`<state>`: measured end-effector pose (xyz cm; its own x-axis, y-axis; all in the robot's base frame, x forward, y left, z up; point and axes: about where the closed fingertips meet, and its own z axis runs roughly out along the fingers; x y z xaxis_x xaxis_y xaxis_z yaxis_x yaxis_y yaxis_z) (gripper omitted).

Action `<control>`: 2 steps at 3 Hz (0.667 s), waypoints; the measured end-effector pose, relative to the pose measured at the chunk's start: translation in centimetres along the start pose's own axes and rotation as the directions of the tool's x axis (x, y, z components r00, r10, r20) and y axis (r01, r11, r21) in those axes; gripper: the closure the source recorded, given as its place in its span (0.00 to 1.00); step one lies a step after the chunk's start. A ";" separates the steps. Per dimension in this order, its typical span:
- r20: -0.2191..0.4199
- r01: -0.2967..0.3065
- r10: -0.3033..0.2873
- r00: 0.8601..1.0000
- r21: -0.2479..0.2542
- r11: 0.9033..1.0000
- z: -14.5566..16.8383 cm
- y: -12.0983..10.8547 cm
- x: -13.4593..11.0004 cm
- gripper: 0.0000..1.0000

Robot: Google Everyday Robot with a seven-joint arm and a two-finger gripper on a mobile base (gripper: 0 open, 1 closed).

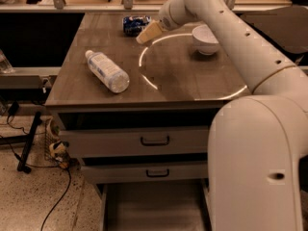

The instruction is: Place pepsi can into bottom drawer

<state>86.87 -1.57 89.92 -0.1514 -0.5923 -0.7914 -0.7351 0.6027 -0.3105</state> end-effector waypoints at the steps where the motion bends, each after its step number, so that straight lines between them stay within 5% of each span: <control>1: 0.023 -0.069 0.068 0.997 0.027 0.997 2.6 -1.3 0.5 0.00; 2: 0.037 -0.100 0.099 0.994 0.027 0.995 5.6 -1.4 0.1 0.00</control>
Offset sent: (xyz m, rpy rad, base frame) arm 0.0849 0.0372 -0.0273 0.1266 0.0122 -0.0827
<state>91.59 0.50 87.38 -0.1986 -0.5093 -0.8373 -0.6982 0.6731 -0.2438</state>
